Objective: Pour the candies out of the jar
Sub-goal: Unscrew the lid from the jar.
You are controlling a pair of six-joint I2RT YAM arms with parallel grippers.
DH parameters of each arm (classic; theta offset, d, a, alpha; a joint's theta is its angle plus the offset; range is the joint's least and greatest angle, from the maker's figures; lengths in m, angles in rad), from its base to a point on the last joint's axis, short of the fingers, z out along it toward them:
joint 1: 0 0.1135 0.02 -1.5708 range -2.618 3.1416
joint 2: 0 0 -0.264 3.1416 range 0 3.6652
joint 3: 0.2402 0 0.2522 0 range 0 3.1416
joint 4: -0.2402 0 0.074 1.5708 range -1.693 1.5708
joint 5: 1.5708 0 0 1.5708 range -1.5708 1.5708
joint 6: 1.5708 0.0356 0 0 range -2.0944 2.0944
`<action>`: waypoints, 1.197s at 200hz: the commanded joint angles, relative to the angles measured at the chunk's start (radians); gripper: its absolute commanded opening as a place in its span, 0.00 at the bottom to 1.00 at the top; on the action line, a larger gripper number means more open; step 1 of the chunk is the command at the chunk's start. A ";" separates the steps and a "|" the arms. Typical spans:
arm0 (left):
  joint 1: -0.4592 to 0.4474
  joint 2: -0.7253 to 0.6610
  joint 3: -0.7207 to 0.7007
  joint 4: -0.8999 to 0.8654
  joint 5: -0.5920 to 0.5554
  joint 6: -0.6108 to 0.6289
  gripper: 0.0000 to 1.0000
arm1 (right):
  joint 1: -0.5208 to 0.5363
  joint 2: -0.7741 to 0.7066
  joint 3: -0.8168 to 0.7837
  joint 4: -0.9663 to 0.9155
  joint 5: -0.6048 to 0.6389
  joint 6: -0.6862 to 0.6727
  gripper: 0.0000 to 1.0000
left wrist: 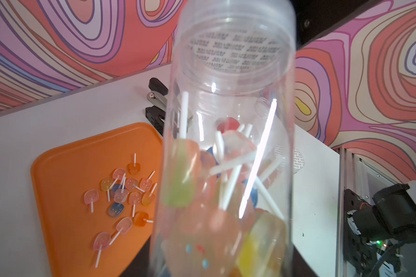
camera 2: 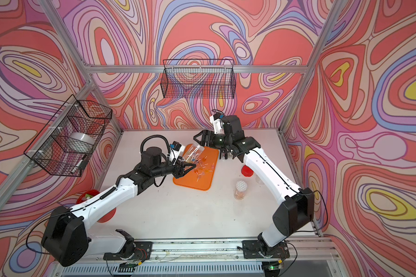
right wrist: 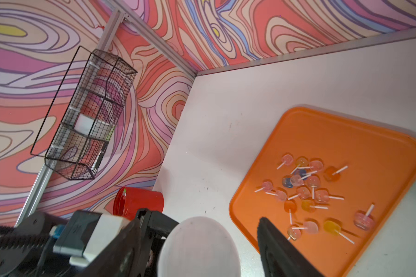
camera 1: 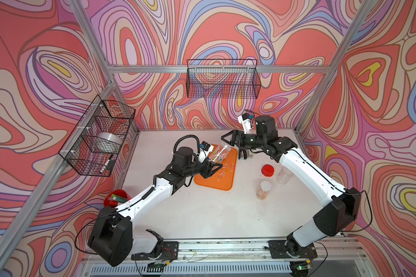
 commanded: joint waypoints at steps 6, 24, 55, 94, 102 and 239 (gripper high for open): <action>-0.027 0.013 -0.030 0.173 -0.116 -0.026 0.00 | 0.032 -0.026 -0.026 0.035 0.151 0.100 0.77; -0.047 0.011 -0.037 0.177 -0.160 -0.014 0.00 | 0.043 -0.030 -0.044 0.053 0.172 0.126 0.76; -0.064 -0.013 -0.083 0.239 -0.200 0.014 0.00 | 0.055 -0.026 -0.053 0.066 0.168 0.165 0.76; -0.075 -0.018 -0.084 0.248 -0.232 0.039 0.00 | 0.071 -0.021 -0.073 0.109 0.148 0.215 0.72; -0.077 -0.021 -0.086 0.247 -0.240 0.042 0.00 | 0.072 -0.018 -0.068 0.103 0.147 0.219 0.71; -0.085 -0.030 -0.055 0.178 -0.242 0.045 0.00 | 0.112 -0.032 -0.073 0.051 0.224 0.153 0.49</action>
